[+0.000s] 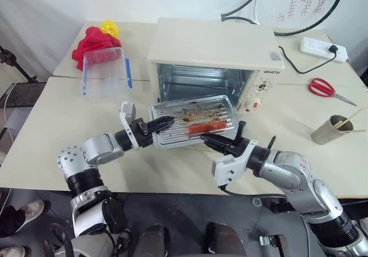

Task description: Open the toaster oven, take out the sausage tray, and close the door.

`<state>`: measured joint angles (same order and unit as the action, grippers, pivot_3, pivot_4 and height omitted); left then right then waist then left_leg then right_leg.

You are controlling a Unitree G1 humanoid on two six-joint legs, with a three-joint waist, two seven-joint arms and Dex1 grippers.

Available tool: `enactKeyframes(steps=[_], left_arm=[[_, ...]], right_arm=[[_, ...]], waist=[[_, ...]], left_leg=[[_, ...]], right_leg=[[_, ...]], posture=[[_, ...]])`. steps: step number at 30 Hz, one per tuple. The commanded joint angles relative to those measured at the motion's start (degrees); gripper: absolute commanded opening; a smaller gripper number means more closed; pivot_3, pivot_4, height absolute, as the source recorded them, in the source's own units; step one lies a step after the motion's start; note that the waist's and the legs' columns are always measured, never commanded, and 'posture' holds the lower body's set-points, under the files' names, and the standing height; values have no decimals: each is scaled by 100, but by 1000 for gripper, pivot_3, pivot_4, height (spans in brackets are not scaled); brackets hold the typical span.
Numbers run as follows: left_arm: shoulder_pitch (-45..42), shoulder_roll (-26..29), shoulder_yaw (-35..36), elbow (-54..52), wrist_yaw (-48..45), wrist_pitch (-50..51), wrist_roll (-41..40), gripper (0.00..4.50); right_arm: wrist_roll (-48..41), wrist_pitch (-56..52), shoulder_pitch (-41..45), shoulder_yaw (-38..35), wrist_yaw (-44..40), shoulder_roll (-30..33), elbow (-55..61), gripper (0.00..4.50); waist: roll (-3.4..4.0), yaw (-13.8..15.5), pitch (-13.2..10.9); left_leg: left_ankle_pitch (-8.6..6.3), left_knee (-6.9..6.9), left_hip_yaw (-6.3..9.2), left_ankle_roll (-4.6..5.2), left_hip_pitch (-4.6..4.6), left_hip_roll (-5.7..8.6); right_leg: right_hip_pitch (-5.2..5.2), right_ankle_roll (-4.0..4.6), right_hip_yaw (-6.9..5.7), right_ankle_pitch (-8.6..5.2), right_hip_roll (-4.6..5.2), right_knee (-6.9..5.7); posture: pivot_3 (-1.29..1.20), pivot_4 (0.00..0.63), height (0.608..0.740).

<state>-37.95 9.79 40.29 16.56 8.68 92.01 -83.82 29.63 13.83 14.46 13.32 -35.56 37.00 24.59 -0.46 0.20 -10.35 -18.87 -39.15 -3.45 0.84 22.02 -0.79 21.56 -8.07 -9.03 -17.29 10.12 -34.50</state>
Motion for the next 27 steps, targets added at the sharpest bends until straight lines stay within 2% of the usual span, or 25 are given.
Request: enactKeyframes(steps=[1, 5, 7, 13, 14, 15, 17, 20, 27], left_arm=[[323, -11, -251, -147, 781, -491, -1112, 6], [893, 197, -919, -526, 1516, -1293, -2421, 0], [1111, 296, -1153, -738, 1682, -1660, -2829, 0], [1487, 621, -1063, -894, 1092, -1794, -2917, 0], [1564, 699, -1004, -897, 957, -1797, -2917, 0], [1672, 816, -945, -883, 780, -1750, -2917, 0], [1938, 1067, -886, -947, 434, -1650, -2917, 0], [2351, 1420, -893, -1129, -73, -1548, -2917, 0], [3495, 1613, -163, -1509, -921, -1877, -2917, 0]], right_arm=[[-448, 8, -19, -200, -31, -33, 206, 303], [-616, 25, -126, -263, -81, 39, 228, 1447], [-676, 63, -205, -344, -63, 89, 253, 2101], [-1422, 134, -972, -1250, -83, 413, 152, 4101], [-1526, 266, -1039, -1402, -51, 481, 21, 4384], [-1684, 352, -1135, -1541, -82, 558, -139, 4450], [-1936, 524, -1296, -1826, -66, 662, -461, 4450], [-2228, 715, -1406, -2019, -157, 784, -926, 3822], [-2756, 1504, -1245, -1881, -477, 820, -2510, 1439]], waist=[[0, -4, 0], [0, -9, 0], [0, -6, 0], [0, 121, 1], [0, 118, 1], [0, 116, 1], [0, 113, 1], [0, 96, 1], [0, 86, 1]], left_leg=[[0, 0, 1, 0, 0, -1], [0, 1, 1, 0, -4, -2], [0, 1, 1, 0, -4, -2], [0, -2, -11, 1, -6, 6], [0, -2, -17, 1, -7, 6], [0, -2, -20, 1, -10, 4], [0, 2, -26, 1, -17, 2], [0, 13, -34, 1, -29, -4], [-2, 18, -51, -2, -55, -10]], right_leg=[[0, 0, 1, 0, 0, 0], [-1, 0, 4, 0, 0, -1], [-1, 0, 6, 0, 0, -1], [-6, 0, 10, 0, 2, 4], [-6, 0, 12, 0, 2, 5], [-6, 0, 14, 0, 0, 4], [-8, 0, 17, 0, -2, 4], [-9, 0, 28, 0, -8, 5], [-21, 2, 54, -1, -14, 8]], posture=[[0, 150, 740], [0, 150, 740], [0, 150, 740], [0, 150, 740], [0, 150, 740], [0, 150, 740], [0, 150, 740], [0, 150, 740], [0, 150, 740]])
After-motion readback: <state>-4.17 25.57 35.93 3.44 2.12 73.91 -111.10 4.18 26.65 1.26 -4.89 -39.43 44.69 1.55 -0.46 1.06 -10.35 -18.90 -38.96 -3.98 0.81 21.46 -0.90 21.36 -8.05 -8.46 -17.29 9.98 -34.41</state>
